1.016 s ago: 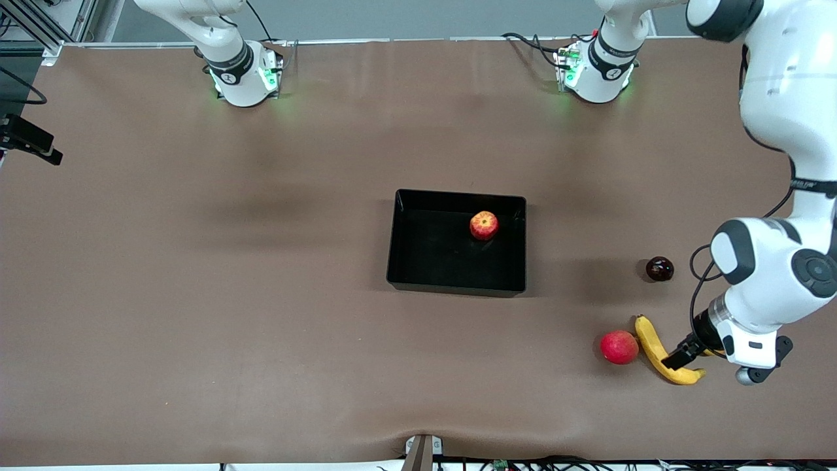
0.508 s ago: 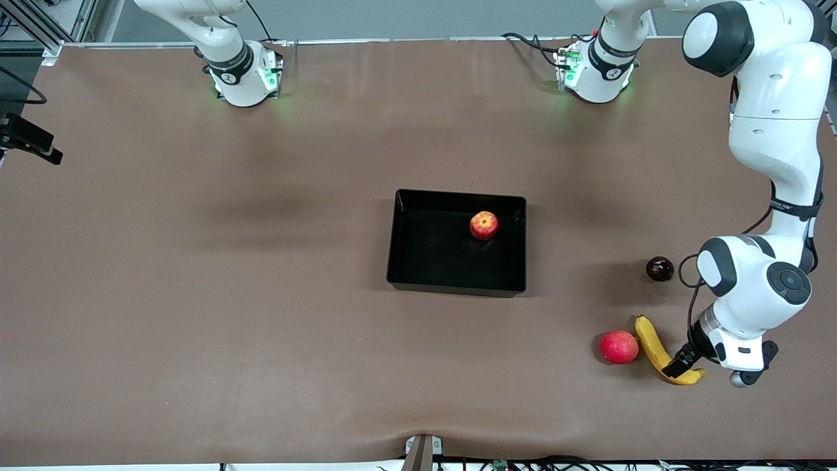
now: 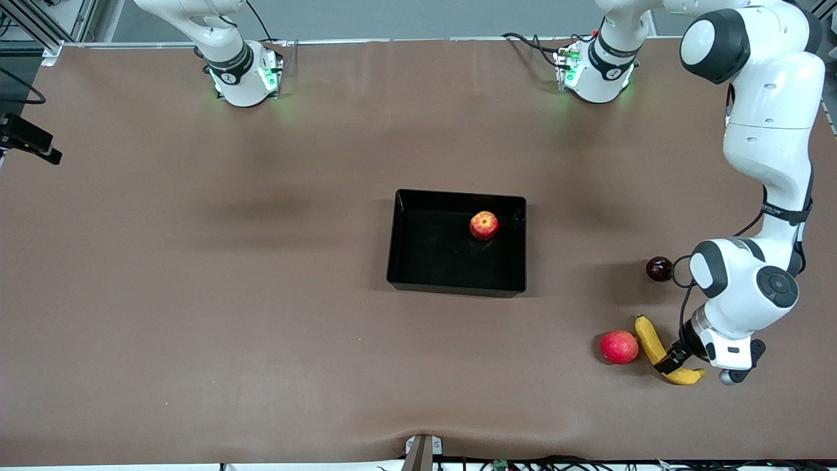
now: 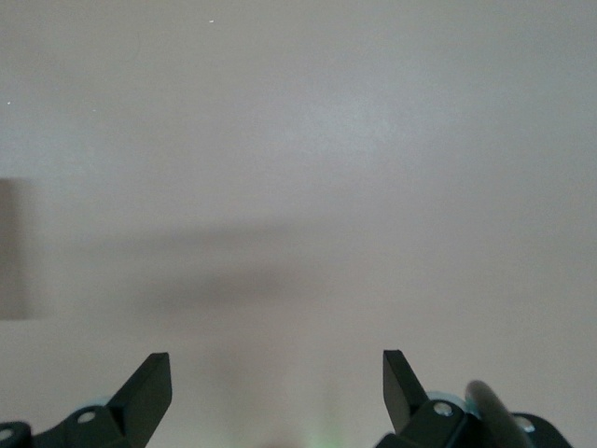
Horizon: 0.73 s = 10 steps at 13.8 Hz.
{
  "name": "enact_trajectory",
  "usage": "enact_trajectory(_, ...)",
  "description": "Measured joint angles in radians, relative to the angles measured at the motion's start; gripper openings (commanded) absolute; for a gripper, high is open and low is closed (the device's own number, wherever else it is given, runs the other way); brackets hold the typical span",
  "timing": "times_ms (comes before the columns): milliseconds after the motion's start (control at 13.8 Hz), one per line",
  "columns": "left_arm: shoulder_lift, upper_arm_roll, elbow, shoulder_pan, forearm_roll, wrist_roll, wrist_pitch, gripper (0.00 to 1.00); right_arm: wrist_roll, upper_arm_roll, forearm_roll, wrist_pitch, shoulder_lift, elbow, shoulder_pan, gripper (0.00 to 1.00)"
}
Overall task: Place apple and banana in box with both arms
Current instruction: 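Move the left gripper back to the yellow banana, then grasp the banana by its middle with the left gripper and lift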
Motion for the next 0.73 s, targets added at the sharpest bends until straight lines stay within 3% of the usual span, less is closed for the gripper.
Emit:
enact_trajectory(73, 0.004, 0.0, 0.0, 0.0, 0.0, 0.0, 0.004, 0.24, 0.0, 0.0, 0.0, 0.0, 0.0, 0.0, 0.0, 1.0)
enact_trajectory(290, 0.004, 0.0, 0.008, 0.0, 0.0, 0.0, 0.005, 0.07, 0.0, 0.0, 0.0, 0.0, 0.0, 0.0, 0.0, 1.0)
enact_trajectory(726, -0.007, -0.018, 0.03, -0.004, 0.0, 0.05, 0.005, 0.06, 0.0, 0.0, 0.0, -0.005, 0.0, 0.0, 0.0, 1.0)
